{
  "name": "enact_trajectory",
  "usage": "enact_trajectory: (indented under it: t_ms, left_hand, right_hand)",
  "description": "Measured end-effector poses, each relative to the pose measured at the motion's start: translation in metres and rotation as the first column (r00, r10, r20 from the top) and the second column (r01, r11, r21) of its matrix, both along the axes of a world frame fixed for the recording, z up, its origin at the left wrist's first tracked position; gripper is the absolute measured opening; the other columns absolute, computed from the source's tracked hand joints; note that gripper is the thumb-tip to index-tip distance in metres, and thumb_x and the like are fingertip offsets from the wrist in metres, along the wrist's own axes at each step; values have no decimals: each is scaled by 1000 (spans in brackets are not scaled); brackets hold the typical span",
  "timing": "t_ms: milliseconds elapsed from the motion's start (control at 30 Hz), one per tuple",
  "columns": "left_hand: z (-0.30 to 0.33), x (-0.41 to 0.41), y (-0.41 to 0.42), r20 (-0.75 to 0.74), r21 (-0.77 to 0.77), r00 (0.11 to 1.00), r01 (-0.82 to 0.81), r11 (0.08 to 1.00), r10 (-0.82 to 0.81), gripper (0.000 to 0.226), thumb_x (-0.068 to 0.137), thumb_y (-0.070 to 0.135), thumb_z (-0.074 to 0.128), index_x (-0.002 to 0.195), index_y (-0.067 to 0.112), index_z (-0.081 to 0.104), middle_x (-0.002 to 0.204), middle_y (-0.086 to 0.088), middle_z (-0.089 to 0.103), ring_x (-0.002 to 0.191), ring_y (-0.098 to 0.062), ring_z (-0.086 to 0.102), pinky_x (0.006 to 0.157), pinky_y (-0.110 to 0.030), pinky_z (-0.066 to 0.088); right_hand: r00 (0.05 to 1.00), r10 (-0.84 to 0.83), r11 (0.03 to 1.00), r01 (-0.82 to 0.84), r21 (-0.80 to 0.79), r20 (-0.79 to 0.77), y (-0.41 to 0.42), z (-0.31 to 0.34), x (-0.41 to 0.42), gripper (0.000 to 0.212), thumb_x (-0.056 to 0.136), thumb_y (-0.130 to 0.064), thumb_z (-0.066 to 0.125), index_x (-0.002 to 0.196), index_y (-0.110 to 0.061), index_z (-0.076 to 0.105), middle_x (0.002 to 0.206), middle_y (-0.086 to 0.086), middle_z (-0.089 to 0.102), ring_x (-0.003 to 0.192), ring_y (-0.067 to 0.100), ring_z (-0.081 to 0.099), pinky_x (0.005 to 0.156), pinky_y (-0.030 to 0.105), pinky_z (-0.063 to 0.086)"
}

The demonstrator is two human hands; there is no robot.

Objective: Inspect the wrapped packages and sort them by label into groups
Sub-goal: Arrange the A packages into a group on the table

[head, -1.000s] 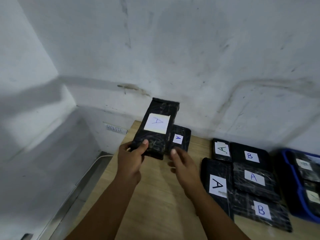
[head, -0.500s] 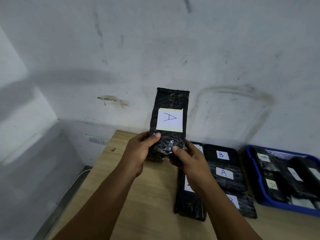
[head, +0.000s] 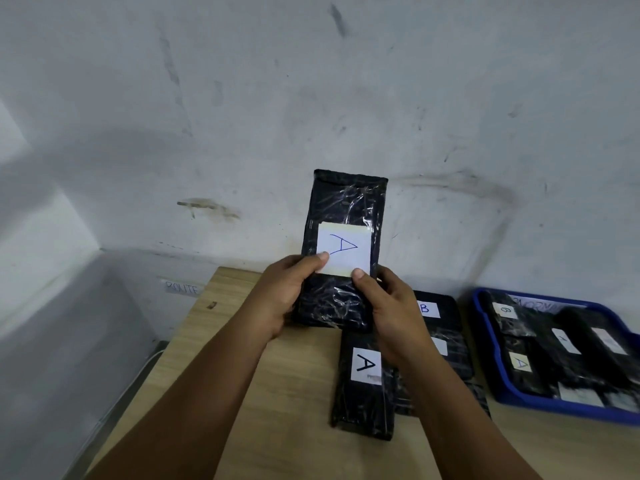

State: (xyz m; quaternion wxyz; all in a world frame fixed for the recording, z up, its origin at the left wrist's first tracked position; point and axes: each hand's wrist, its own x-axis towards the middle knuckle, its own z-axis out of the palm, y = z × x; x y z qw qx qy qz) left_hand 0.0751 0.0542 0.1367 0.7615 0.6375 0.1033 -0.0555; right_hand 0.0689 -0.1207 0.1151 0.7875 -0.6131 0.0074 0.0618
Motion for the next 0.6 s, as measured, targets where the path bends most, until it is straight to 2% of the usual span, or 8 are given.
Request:
enact_trajectory:
  t_ms: [100, 200, 333, 467, 600]
  left_hand:
    - [14, 8, -6, 27, -10, 998, -58, 998, 58, 23, 89, 24, 77, 107, 9, 75, 96, -10, 80, 85, -26, 78, 69, -33, 61]
    - [15, 9, -12, 29, -9, 998, -60, 998, 60, 22, 86, 21, 80, 105, 10, 77, 98, -11, 80, 90, -30, 77, 75, -38, 62]
    - [12, 0, -20, 32, 27, 999, -11, 1000, 10, 21, 87, 18, 79, 107, 12, 77, 97, -7, 80, 89, -24, 78, 72, -31, 59]
    - [14, -7, -26, 73, 88, 997, -3, 996, -3, 23, 87, 21, 78, 109, 16, 75, 99, -2, 80, 83, -14, 77, 62, -21, 56]
    - [36, 0, -24, 157, 60, 986, -68, 996, 57, 28, 91, 34, 74, 114, 18, 73, 100, 1, 80, 88, -13, 77, 67, -21, 57]
  right_hand:
    - [1000, 21, 1000, -21, 8, -14, -5, 0, 0, 32, 99, -23, 69, 127, -8, 68, 113, 12, 79, 107, 29, 76, 97, 47, 59]
    - [999, -1, 1000, 1, 12, -52, -13, 9, 4, 34, 99, -27, 70, 128, -9, 68, 112, 11, 79, 104, 29, 77, 97, 50, 60]
    - [999, -42, 999, 42, -14, -19, -24, 28, 15, 41, 98, -44, 67, 124, -12, 69, 109, 9, 80, 100, 29, 78, 92, 51, 62]
    - [998, -54, 998, 54, -14, 42, -29, 35, 20, 34, 99, -37, 68, 117, -9, 72, 109, 13, 79, 102, 35, 76, 96, 59, 58]
    - [994, -20, 996, 29, -83, 107, -25, 34, 14, 27, 99, -35, 69, 115, -13, 73, 111, 11, 79, 105, 32, 76, 99, 58, 57]
